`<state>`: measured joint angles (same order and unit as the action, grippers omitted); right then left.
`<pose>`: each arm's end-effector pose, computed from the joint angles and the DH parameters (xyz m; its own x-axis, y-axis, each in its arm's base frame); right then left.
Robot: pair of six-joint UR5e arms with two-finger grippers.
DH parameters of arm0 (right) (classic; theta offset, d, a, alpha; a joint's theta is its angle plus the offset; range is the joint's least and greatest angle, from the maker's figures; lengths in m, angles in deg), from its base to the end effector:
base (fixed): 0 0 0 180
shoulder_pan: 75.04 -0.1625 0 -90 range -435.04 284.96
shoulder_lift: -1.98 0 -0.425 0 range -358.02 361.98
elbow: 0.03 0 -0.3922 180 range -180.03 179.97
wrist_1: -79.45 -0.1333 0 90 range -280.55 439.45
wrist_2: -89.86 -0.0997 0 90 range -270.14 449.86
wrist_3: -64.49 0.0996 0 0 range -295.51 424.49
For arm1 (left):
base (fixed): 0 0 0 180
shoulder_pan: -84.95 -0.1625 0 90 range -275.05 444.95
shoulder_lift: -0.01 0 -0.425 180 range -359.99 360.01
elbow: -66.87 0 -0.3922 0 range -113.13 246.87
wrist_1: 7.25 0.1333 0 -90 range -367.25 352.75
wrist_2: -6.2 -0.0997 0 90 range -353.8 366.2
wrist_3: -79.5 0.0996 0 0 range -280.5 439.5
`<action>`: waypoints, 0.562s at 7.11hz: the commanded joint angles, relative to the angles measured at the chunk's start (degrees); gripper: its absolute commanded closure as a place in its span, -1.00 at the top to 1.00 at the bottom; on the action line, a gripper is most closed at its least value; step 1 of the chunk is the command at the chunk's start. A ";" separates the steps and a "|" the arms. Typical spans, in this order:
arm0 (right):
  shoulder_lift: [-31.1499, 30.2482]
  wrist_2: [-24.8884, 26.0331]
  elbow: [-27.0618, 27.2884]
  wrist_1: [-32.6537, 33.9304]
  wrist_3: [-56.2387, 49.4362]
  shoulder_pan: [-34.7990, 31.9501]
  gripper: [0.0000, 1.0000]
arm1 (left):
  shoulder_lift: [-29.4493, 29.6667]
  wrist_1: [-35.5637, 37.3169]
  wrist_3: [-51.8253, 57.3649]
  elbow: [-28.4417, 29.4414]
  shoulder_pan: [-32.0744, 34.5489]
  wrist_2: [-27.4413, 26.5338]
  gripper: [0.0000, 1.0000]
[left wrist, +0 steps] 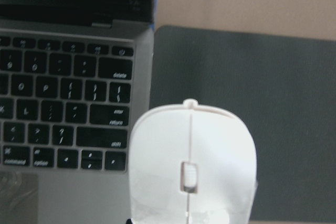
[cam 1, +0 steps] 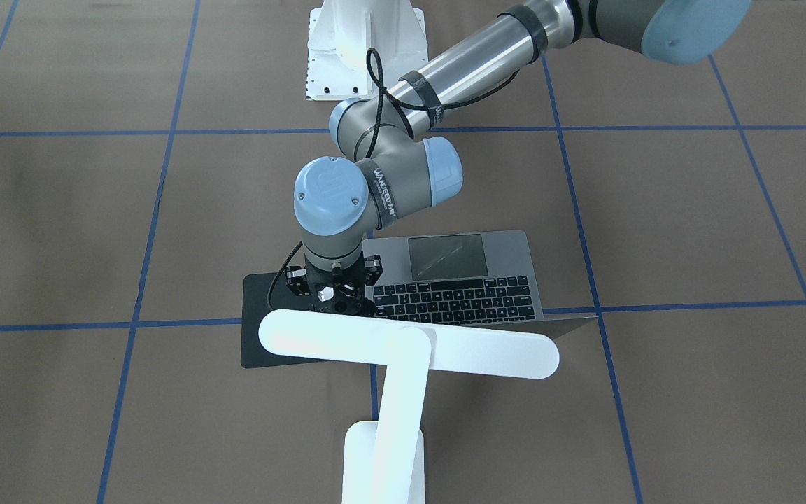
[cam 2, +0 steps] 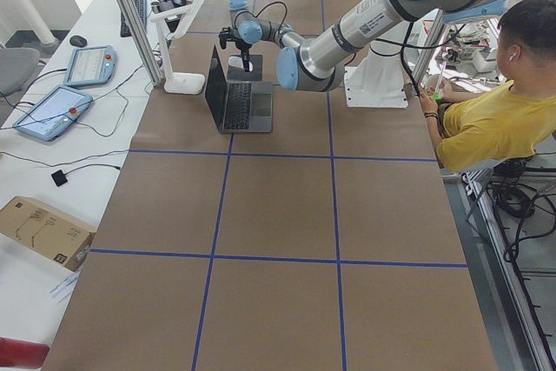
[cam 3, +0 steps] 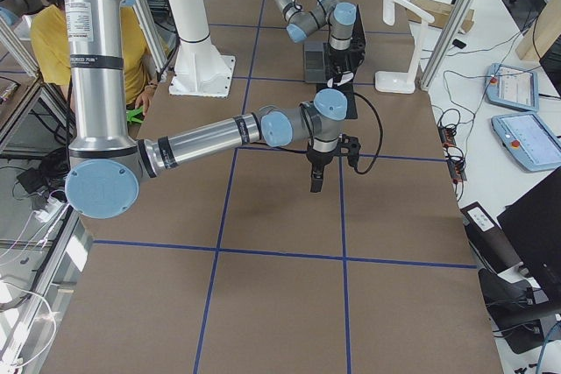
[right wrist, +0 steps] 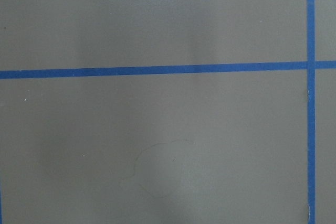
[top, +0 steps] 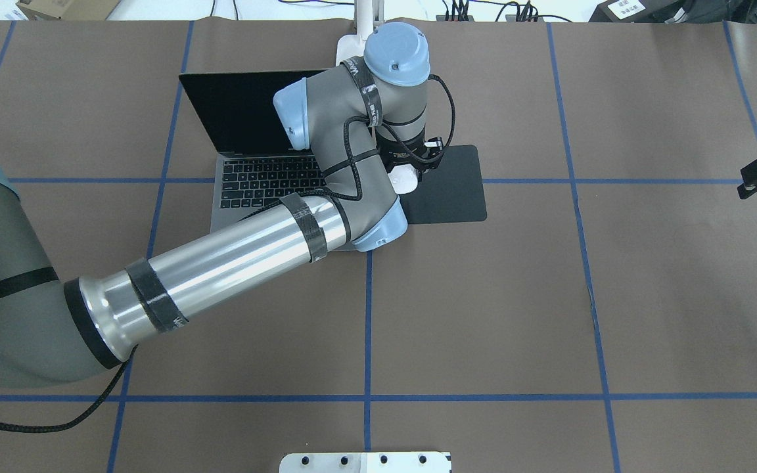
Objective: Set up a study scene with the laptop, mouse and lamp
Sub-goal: 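Lower the white mouse onto the mouse pad with the left gripper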
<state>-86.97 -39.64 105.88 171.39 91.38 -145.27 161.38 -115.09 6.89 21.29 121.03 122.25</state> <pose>-0.1030 -0.4934 0.5214 0.7457 0.0399 0.6651 -0.0118 0.9988 -0.0467 0.6634 -0.5942 0.1138 0.6308 -0.1274 -0.7655 0.0949 0.9917 -0.0869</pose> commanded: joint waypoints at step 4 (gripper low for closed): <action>0.09 -0.14 0.08 0.00 0.00 0.00 1.00 | 0.96 -2.73 0.36 2.43 -0.58 -1.18 0.99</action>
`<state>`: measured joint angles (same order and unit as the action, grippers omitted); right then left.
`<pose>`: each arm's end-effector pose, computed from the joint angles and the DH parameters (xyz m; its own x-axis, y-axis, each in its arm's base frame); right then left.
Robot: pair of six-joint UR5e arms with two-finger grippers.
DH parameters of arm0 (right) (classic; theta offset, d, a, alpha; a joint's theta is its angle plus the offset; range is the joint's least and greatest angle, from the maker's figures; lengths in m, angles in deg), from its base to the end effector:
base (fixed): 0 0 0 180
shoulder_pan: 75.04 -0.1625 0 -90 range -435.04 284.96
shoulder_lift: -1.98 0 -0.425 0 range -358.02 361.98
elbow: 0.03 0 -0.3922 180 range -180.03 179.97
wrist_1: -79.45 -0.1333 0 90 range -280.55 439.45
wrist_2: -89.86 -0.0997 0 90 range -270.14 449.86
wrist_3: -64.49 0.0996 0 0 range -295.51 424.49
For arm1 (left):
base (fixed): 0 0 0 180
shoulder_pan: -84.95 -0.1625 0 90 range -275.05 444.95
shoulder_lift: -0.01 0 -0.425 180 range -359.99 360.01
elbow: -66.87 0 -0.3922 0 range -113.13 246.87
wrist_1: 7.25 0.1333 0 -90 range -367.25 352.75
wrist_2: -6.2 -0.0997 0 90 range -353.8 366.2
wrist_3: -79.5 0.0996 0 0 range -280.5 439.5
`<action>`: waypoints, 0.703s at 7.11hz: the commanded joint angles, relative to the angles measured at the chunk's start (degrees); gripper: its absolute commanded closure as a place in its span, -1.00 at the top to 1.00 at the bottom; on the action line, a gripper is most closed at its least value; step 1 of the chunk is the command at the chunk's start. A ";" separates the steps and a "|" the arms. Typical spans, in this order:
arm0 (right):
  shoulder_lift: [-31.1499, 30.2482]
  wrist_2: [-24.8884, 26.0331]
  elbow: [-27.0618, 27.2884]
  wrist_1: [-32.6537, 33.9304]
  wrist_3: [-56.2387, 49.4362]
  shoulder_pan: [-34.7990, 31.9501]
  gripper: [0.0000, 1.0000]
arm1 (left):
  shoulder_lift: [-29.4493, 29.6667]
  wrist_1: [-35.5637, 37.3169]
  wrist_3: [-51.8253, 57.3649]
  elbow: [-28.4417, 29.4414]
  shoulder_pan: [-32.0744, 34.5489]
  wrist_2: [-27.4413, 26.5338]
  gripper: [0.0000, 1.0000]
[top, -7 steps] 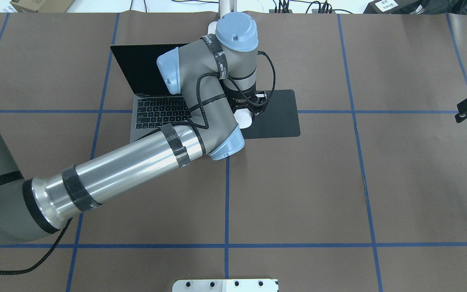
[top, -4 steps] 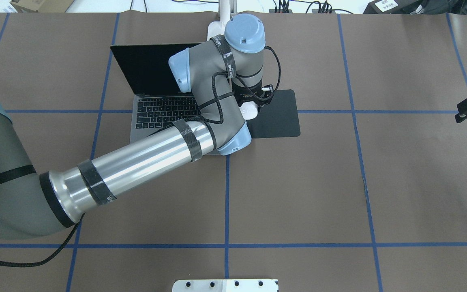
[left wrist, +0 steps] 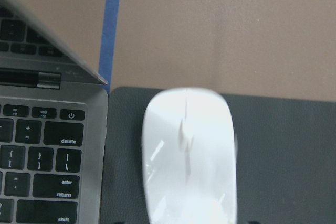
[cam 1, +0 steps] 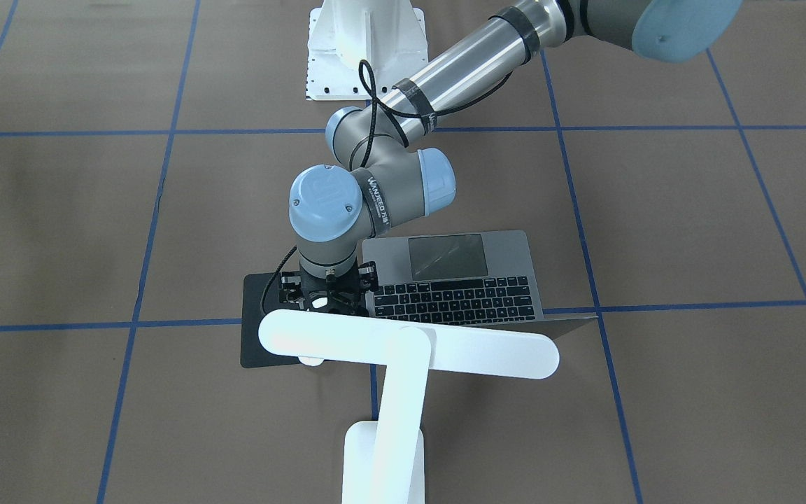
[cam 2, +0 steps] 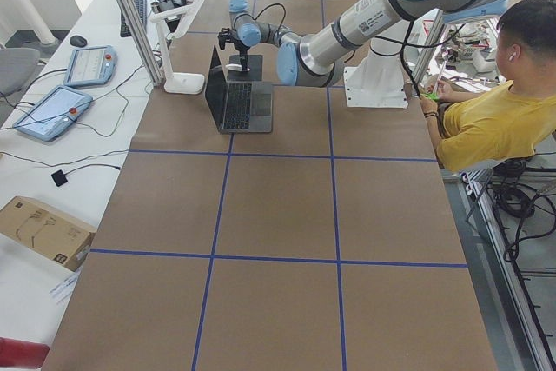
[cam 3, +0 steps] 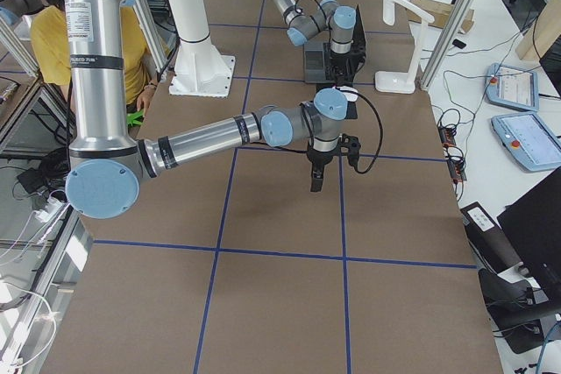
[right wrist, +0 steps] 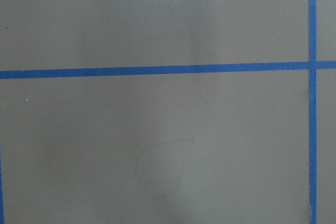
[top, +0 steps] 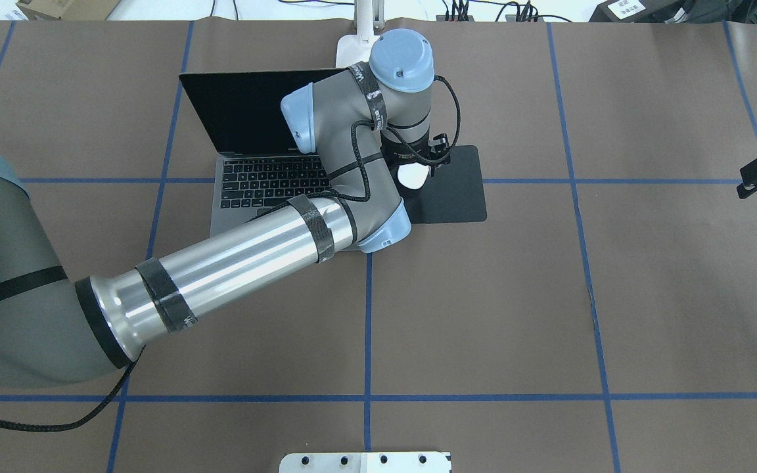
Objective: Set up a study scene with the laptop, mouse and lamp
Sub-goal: 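Lower the white mouse onto the mouse pad with the left gripper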
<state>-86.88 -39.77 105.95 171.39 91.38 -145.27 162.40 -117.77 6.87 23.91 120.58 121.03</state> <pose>-0.1033 -0.4937 0.5199 0.7437 0.0382 0.6674 -0.0111 0.9989 -0.0449 0.6732 -0.5950 0.1145 0.6248 -0.1145 -0.7723 0.1018 0.9927 -0.0648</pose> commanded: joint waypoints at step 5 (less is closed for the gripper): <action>-1.05 6.83 -0.07 -0.09 -4.27 -1.49 1.00 | -20.37 15.20 12.72 -33.30 5.65 8.04 1.00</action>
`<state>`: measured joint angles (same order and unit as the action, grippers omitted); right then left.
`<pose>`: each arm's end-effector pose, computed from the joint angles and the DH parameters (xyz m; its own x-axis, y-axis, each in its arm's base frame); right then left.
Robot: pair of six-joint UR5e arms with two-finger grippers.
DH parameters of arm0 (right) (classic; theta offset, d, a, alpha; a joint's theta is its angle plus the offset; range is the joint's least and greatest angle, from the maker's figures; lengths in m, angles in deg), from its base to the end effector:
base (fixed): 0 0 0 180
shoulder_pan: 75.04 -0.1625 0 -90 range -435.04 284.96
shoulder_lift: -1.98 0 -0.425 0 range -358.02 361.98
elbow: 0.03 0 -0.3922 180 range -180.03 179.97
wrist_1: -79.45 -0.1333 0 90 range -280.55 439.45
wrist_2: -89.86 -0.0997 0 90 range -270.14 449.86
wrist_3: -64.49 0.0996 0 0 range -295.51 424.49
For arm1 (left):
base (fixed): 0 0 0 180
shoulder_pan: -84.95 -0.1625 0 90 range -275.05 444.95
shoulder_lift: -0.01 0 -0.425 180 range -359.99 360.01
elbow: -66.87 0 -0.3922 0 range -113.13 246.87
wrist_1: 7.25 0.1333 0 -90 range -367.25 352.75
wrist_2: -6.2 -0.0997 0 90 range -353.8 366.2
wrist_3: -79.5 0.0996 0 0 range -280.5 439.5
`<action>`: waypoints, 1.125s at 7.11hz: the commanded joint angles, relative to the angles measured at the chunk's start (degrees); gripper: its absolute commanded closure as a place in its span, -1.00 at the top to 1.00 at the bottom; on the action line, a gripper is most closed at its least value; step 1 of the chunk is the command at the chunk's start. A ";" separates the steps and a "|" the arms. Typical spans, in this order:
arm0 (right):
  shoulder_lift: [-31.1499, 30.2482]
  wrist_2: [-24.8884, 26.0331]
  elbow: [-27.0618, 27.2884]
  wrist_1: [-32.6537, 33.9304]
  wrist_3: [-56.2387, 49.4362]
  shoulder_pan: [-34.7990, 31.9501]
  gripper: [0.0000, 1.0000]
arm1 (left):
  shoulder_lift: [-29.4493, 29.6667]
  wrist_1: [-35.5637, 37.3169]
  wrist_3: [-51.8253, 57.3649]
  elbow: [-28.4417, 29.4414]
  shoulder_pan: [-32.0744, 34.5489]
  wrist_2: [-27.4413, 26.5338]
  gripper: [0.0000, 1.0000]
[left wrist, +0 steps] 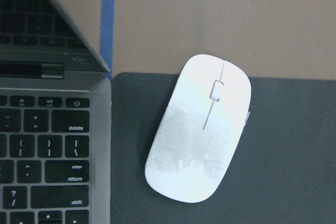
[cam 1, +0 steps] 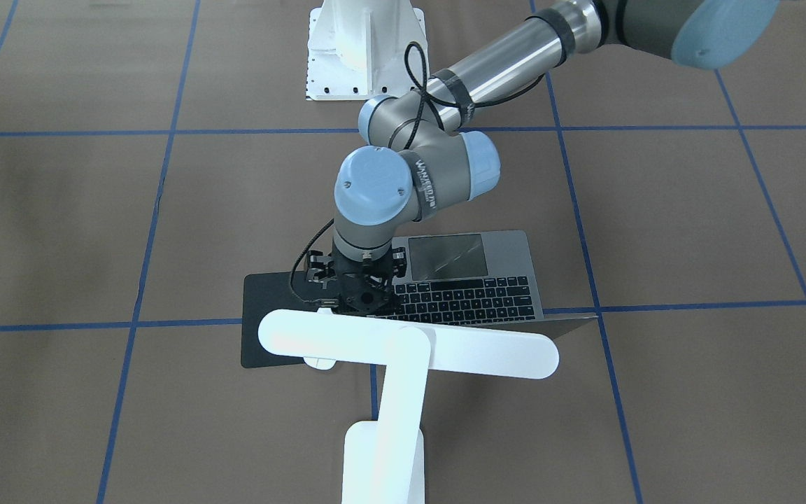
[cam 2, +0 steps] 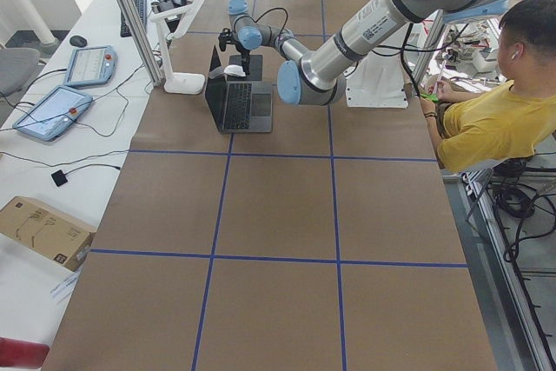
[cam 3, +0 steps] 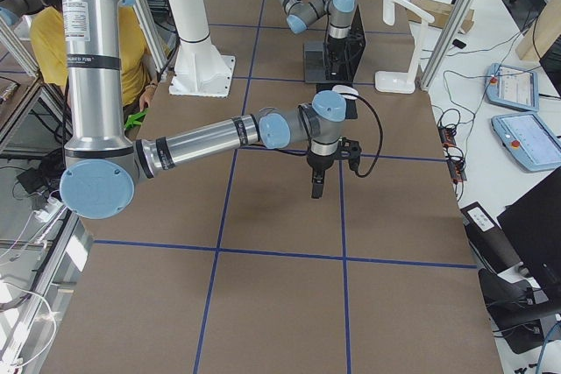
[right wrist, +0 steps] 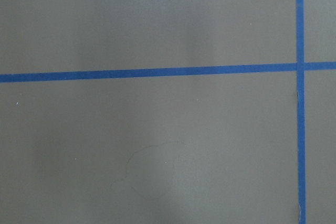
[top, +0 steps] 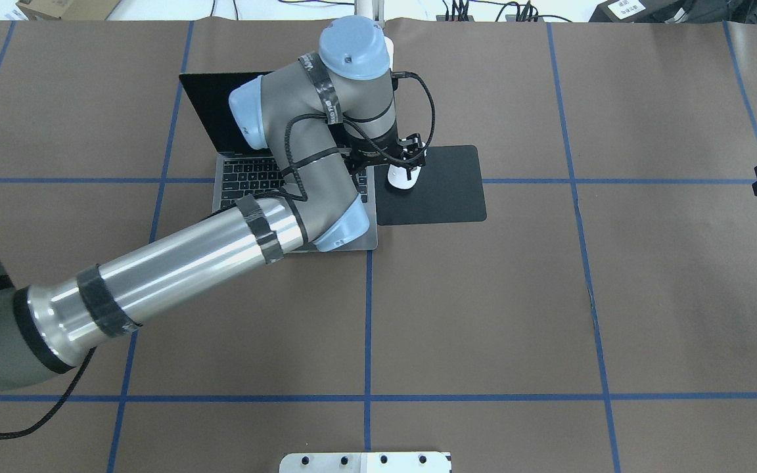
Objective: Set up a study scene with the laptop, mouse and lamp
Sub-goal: 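Lower the white mouse onto the mouse pad with the left gripper, then open the left gripper and withdraw it away from the mouse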
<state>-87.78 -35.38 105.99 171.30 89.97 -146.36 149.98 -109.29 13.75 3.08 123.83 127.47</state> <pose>-0.0867 -0.4933 0.5317 0.7904 0.0358 0.6116 -0.0330 0.9993 -0.0158 0.5907 -0.5811 0.1451 0.5962 -0.0298 -0.8023 0.0021 0.9994 -0.0355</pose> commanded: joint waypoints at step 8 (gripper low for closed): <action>-11.22 -7.30 -1.69 0.00 -26.54 -17.28 1.00 | -52.45 15.30 78.96 -26.86 46.93 13.35 1.00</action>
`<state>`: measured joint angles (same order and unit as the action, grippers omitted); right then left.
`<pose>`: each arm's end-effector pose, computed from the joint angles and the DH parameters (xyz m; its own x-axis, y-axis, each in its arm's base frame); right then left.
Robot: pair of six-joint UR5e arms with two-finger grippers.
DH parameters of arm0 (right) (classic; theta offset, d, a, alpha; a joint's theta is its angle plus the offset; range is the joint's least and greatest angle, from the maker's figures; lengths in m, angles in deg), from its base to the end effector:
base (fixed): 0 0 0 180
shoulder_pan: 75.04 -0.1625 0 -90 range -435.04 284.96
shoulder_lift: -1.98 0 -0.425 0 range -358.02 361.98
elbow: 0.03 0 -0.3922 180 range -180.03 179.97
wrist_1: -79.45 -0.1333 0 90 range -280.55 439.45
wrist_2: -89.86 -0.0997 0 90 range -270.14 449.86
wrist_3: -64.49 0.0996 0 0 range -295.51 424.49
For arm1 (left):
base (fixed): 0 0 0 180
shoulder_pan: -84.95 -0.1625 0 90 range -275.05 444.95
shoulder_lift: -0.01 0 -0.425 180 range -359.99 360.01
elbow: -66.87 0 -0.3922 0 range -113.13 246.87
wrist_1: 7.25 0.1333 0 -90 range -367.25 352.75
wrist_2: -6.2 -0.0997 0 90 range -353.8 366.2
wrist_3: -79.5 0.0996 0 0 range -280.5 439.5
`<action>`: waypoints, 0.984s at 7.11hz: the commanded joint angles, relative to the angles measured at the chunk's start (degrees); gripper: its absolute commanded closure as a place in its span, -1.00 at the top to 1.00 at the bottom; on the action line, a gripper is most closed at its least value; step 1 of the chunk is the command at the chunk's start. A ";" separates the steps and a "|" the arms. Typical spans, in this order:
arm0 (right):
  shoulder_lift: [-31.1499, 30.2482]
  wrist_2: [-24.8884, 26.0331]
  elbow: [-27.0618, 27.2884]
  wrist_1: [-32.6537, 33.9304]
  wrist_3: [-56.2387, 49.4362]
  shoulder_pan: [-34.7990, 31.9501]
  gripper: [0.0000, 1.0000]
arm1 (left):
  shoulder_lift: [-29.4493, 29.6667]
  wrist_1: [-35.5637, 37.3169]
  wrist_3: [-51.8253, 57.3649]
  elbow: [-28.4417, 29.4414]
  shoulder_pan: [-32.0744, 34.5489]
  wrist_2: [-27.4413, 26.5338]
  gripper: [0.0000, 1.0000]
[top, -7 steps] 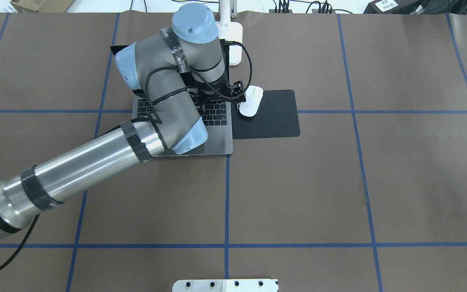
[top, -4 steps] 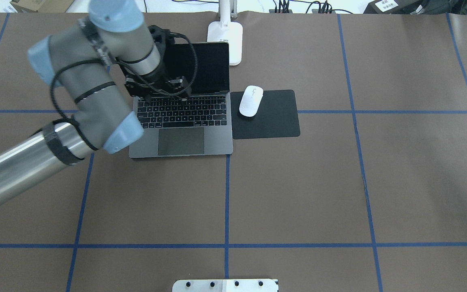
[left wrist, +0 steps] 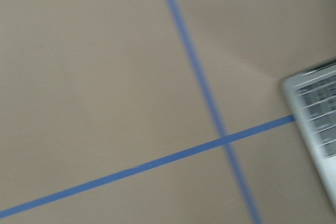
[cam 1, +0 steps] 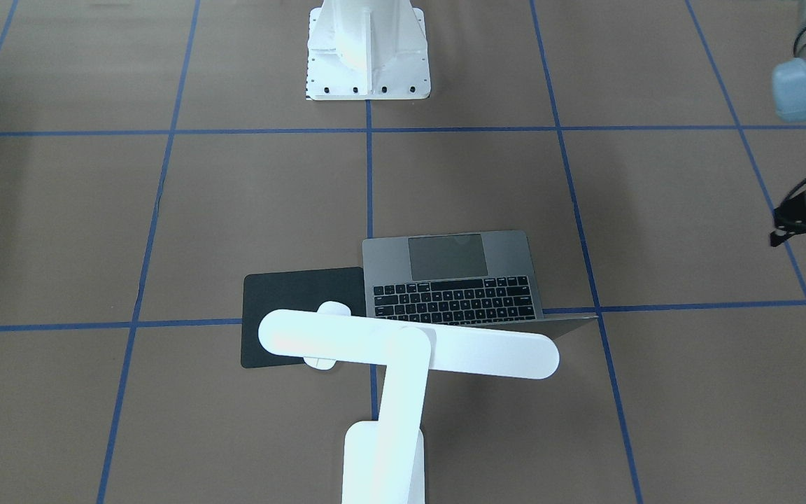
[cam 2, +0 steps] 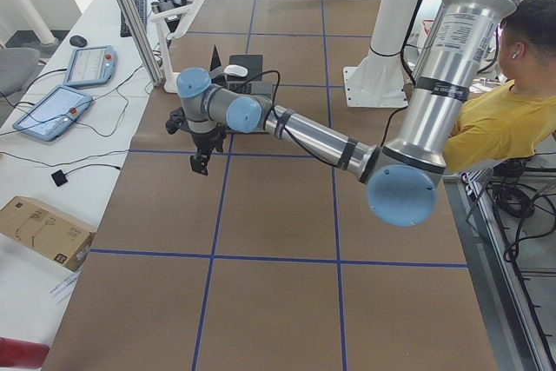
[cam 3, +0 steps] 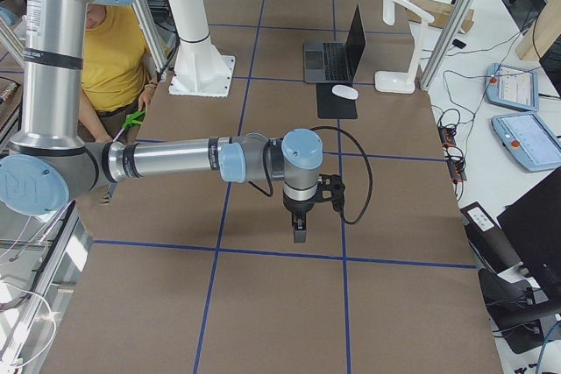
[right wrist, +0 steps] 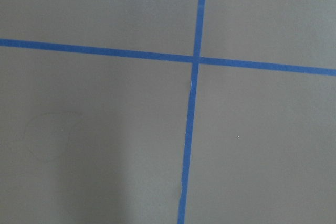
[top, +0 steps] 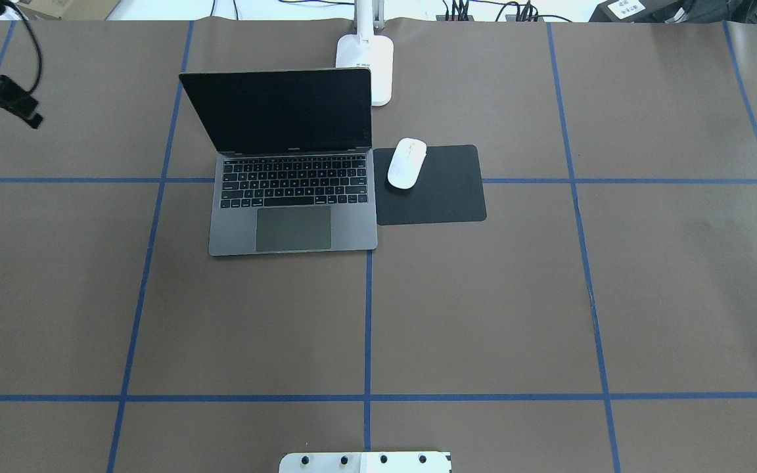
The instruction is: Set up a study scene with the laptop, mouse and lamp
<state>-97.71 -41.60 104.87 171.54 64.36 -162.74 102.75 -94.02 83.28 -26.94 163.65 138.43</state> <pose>0.0503 -0.4250 0.6149 0.7473 -0.0683 0.6610 0.0418 0.9976 0.0559 0.0493 -0.5854 0.5141 0.6817 0.3592 -0.6374 -0.2361 0.9326 0.2730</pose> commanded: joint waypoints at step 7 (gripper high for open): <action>0.72 -0.73 -3.13 -0.41 3.70 -0.72 1.00 | -13.88 0.78 12.75 5.30 20.35 1.89 1.00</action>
<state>-97.66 -42.34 101.76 171.24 65.42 -163.50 87.72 -98.20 97.24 -21.29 183.74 140.44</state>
